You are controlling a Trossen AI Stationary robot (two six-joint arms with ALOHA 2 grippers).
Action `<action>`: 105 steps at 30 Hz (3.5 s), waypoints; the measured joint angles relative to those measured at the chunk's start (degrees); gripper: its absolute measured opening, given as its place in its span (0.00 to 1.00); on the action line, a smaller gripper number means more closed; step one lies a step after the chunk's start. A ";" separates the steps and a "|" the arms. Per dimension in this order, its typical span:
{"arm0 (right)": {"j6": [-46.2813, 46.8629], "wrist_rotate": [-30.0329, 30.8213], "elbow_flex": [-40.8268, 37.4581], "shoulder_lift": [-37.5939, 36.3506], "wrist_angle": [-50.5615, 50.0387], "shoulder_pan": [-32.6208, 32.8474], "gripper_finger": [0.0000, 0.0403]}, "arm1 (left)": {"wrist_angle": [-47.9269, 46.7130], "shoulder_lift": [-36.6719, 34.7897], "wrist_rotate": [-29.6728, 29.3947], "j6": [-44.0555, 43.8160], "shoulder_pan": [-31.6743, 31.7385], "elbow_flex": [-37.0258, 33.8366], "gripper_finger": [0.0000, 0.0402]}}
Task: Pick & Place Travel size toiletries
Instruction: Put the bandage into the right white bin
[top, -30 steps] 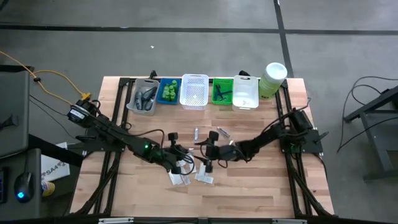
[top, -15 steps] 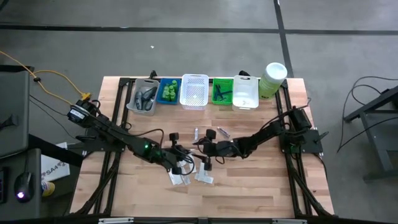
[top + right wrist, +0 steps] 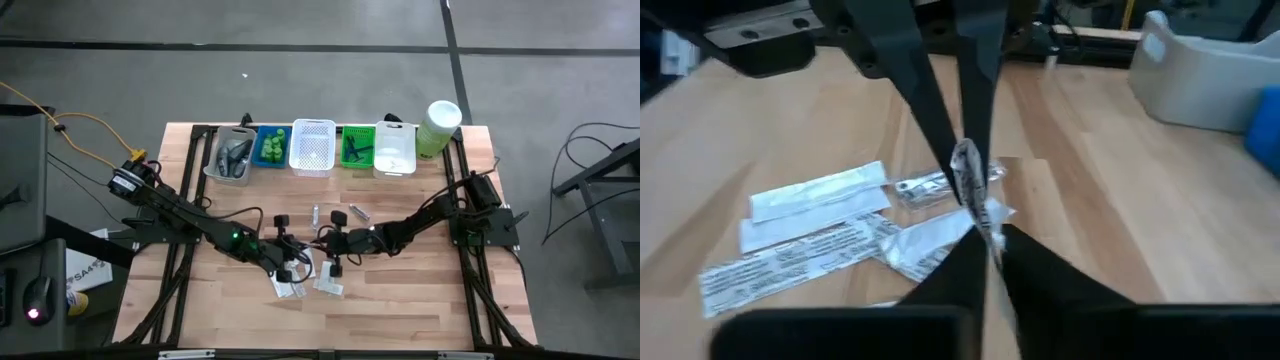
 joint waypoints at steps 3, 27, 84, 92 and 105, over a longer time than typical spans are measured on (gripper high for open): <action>1.79 -1.72 0.00 0.00 -0.05 0.00 0.02 | -0.13 0.00 0.48 0.06 0.00 0.00 0.05; 25.56 24.54 0.11 -27.68 -56.50 -15.63 0.01 | -24.35 -8.81 -4.55 -18.41 -0.16 0.07 0.41; 27.59 14.40 -0.31 -43.05 -75.74 -41.74 0.61 | -24.36 -8.79 -1.72 -21.40 -1.27 0.00 0.38; 28.51 12.85 -0.28 -46.46 -75.91 -36.42 0.61 | -24.36 -8.79 -1.75 -21.38 -1.27 0.00 0.38; 26.35 8.20 -0.28 -46.38 -72.74 -18.62 0.61 | -24.06 -8.79 -1.92 -21.90 -1.14 0.00 0.38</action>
